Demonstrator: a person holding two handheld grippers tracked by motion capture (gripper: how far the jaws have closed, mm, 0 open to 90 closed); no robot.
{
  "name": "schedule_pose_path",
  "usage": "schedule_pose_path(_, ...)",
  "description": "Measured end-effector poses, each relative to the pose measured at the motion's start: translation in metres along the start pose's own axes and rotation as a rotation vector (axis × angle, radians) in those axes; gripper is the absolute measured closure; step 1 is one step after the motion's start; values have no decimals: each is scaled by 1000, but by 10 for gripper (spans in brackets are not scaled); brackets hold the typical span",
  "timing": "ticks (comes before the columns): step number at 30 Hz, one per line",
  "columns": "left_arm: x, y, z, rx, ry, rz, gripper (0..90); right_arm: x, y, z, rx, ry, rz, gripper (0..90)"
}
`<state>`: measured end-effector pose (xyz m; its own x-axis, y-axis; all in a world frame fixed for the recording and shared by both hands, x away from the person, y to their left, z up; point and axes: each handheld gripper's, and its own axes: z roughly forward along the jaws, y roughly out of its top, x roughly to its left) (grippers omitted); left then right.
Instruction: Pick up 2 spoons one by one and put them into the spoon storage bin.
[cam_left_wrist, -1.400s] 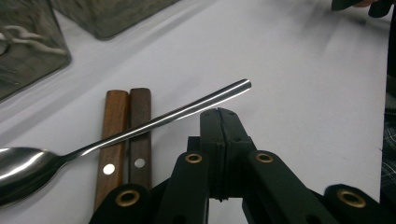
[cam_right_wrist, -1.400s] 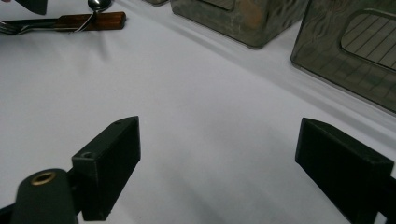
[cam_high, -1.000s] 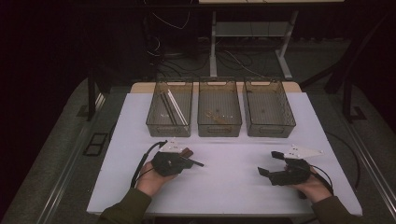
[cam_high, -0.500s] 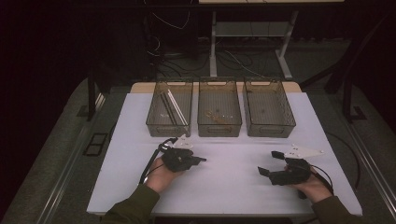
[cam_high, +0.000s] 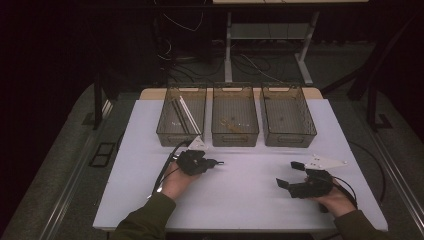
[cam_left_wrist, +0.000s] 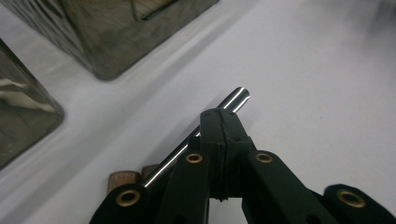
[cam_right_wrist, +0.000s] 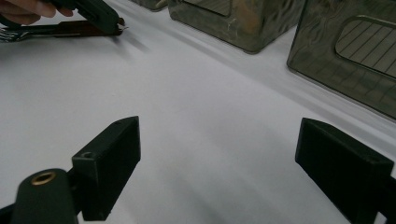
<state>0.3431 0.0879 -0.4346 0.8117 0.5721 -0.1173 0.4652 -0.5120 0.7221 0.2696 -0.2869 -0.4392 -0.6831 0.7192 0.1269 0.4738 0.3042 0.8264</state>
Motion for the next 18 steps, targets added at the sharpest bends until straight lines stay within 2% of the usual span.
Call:
schedule_pose_path(1, 2, 1, 1, 0, 5, 5, 893, 0, 0, 0, 0, 0, 0, 142)
schedule_pose_path(4, 4, 3, 4, -10, 8, -19, 893, 0, 0, 0, -1, 0, -2, 142)
schedule_pose_path(8, 8, 6, 6, -14, 17, -18, 893, 0, 0, 0, -1, 2, -2, 142)
schedule_pose_path(11, 8, 6, 5, -31, 17, -36, 893, 0, 0, 0, -2, 2, -3, 142)
schedule_pose_path(18, 11, 7, -13, -80, 8, -63, 890, 0, 0, -1, -5, 3, -8, 142)
